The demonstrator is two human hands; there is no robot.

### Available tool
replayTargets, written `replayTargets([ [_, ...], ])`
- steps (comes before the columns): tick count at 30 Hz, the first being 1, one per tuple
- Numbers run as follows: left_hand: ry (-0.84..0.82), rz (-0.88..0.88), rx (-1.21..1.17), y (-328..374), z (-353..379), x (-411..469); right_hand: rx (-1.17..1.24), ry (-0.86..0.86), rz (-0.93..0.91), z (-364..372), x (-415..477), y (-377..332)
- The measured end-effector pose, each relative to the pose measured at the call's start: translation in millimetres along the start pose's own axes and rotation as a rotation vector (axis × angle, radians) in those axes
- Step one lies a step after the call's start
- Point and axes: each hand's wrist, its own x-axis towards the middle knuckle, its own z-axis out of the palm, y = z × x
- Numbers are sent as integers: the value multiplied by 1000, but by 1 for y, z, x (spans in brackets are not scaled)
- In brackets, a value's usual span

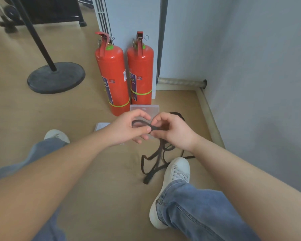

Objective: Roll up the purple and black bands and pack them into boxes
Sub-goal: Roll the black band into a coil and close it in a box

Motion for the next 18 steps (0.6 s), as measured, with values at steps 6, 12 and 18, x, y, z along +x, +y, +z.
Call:
replayTargets([
  [6, 141, -33, -137, -13, -9, 2, 101, 23, 93, -13, 0, 10],
  [12, 171, -12, -324, -8, 5, 6, 175, 27, 23, 0, 4, 3],
  [18, 198, -102, -459, -7, 6, 7, 132, 115, 38, -5, 3, 3],
])
